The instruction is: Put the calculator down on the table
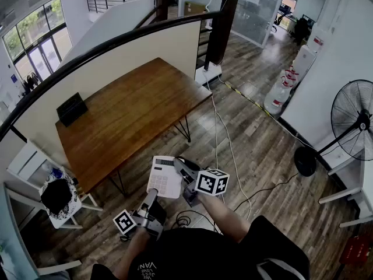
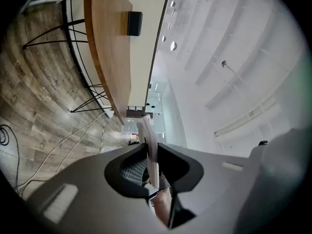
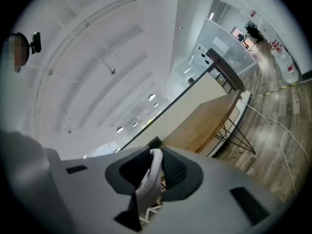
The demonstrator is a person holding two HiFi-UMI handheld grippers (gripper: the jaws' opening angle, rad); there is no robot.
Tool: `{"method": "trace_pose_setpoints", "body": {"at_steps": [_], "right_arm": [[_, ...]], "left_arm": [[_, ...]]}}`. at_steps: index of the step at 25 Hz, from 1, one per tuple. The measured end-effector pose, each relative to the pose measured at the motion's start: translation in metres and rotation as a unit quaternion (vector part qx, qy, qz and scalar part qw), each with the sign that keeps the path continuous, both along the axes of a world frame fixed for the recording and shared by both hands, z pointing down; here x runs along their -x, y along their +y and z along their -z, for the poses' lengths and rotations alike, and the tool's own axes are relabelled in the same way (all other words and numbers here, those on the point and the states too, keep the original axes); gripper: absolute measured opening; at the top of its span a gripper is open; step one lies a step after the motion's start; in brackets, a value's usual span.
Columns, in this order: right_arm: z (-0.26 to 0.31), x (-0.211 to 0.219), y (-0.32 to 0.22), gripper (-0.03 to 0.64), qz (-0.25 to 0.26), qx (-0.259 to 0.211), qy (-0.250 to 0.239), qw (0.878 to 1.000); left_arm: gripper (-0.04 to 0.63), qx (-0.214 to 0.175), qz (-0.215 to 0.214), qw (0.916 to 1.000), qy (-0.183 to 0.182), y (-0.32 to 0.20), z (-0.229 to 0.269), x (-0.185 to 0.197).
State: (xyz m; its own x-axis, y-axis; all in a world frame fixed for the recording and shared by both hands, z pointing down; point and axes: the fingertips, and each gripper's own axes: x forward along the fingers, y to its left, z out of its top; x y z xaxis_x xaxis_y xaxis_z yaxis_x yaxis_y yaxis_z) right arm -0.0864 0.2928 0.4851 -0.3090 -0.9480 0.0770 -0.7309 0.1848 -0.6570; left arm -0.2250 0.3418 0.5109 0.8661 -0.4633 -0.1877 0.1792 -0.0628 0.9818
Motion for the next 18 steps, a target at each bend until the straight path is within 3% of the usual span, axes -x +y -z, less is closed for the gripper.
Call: {"method": "trace_pose_setpoints", "body": {"at_steps": [18], "right_arm": [[-0.007, -0.025, -0.013, 0.063, 0.019, -0.004, 0.014, 1.000]], "left_arm": [[0.054, 0.011, 0.004, 0.9999, -0.002, -0.009, -0.014, -0.030]]}}
